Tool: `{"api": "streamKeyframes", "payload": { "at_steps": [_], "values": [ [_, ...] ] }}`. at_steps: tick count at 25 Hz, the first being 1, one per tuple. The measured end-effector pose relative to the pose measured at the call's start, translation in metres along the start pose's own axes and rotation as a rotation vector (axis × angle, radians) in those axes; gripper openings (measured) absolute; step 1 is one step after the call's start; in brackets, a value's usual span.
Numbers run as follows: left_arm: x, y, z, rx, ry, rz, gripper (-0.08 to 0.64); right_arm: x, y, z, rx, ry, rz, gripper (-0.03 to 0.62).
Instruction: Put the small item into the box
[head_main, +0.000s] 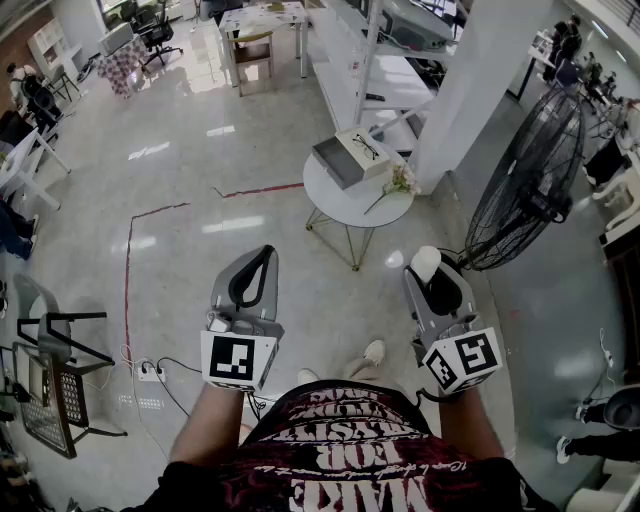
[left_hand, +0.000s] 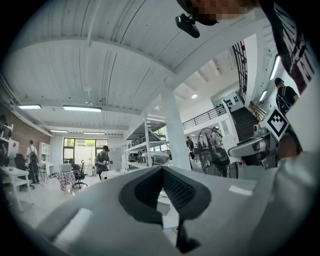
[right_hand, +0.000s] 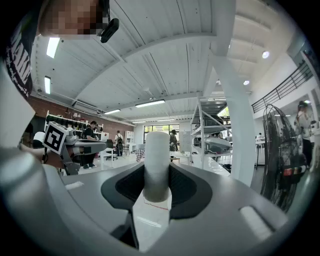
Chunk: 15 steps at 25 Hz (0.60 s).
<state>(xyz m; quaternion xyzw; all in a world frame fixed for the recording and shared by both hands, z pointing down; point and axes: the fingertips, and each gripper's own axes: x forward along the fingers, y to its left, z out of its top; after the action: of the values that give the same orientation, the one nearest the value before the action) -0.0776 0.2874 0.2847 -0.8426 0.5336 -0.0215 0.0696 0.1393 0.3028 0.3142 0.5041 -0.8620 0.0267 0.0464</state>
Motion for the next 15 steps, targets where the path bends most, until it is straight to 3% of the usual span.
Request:
{"api": "streamKeyframes", "payload": {
  "at_steps": [15],
  "values": [
    [-0.007,0.002,-0.014,0.019,0.017,-0.008,0.0,0.001,0.012,0.004,0.036,-0.015,0.021,0.164]
  ]
}}
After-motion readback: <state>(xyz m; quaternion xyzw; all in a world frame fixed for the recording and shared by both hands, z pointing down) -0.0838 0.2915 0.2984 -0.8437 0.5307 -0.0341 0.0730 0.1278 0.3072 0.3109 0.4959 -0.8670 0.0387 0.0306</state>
